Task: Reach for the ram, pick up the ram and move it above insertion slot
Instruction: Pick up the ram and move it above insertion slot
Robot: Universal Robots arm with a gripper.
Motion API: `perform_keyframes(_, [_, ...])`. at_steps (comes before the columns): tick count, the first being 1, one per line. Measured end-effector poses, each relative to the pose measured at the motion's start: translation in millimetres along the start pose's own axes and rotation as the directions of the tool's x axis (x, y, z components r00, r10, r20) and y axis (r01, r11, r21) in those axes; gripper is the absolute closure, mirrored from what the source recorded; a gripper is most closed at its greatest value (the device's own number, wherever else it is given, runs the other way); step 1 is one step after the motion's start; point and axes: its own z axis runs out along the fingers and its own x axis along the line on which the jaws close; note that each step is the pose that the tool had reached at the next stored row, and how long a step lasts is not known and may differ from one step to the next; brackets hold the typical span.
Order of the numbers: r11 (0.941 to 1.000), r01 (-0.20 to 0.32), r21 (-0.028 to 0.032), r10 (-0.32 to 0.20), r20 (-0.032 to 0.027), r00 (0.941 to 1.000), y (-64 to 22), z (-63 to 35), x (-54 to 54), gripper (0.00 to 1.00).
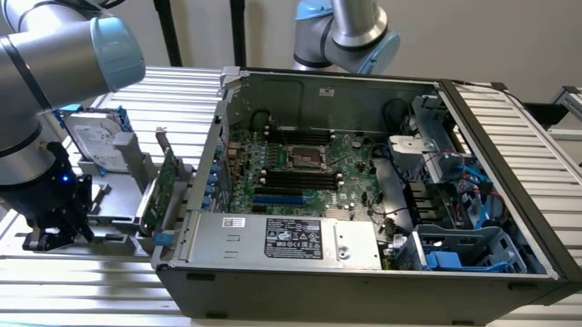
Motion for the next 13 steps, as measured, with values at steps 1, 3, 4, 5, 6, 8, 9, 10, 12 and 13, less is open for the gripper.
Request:
perform_keyframes(1, [1.0,0.0,0.0,0.0,0.0,1.0,0.0,0.0,0.0,0.87])
perform_keyframes(3, [1.0,0.0,0.0,0.0,0.0001,1.0,0.0,0.0,0.0,0.87])
perform_keyframes(4, [1.0,0.0,0.0,0.0,0.0001,1.0,0.0,0.1,0.0,0.87])
perform_keyframes(5, [1.0,0.0,0.0,0.0,0.0001,1.0,0.0,0.1,0.0,0.87])
perform_keyframes(6, [1.0,0.0,0.0,0.0,0.0001,1.0,0.0,0.1,0.0,0.87])
perform_keyframes(8, [1.0,0.0,0.0,0.0,0.0001,1.0,0.0,0.1,0.0,0.87])
perform_keyframes(9, [1.0,0.0,0.0,0.0,0.0001,1.0,0.0,0.0,0.0,0.87])
perform_keyframes(10, [1.0,0.0,0.0003,0.0,0.0003,1.0,0.0,0.0,0.0,0.87])
perform_keyframes(12, [1.0,0.0,0.0003,0.0,0.0003,1.0,0.0,-0.9,0.0,0.87])
perform_keyframes(13, [1.0,0.0,0.0001,0.0,0.0001,1.0,0.0,-1.7,0.0,0.87])
